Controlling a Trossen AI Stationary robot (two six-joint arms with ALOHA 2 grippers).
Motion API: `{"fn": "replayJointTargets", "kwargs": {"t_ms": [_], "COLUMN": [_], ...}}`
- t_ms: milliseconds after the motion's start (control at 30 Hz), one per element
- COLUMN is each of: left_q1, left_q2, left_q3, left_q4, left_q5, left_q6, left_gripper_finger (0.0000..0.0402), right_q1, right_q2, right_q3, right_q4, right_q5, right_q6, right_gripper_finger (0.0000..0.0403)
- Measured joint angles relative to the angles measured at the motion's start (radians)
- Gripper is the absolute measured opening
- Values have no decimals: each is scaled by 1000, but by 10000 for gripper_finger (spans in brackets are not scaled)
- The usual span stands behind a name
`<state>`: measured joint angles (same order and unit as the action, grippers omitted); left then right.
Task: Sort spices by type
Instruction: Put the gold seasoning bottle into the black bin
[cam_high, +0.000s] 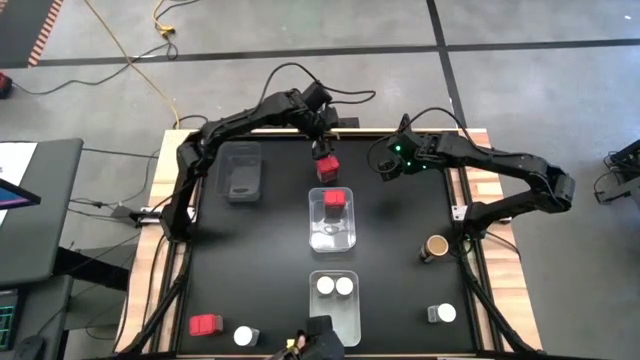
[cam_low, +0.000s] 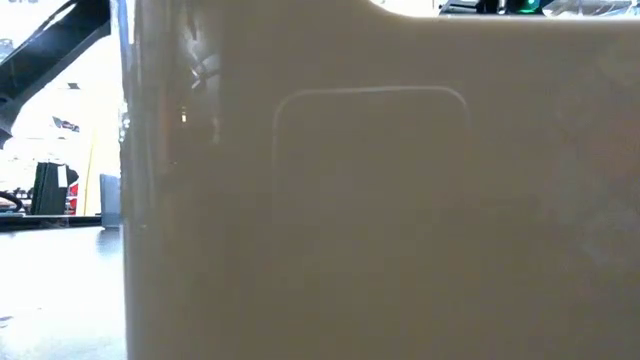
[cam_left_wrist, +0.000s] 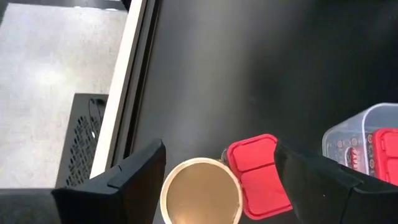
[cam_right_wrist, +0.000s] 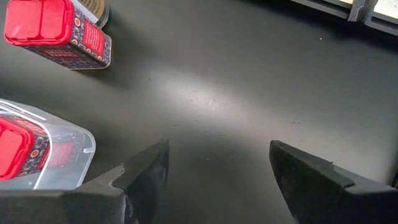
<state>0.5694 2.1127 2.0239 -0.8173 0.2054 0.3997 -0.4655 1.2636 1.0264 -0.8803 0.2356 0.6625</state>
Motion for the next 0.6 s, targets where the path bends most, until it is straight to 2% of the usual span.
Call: {"fn": "replayJointTargets", "kwargs": {"t_ms": [600], "left_q1": [21], "left_q2": [1], "left_q3": [-95], "left_q4": [-10], "left_q5": [-16], "left_q6": [13], "left_gripper_finger": [283], "right_q1": [0], "right_q2": [0], "right_q3": [0], "right_q4": [0], "right_q5": [0], "right_q6": [2], "right_gripper_finger": [301]}}
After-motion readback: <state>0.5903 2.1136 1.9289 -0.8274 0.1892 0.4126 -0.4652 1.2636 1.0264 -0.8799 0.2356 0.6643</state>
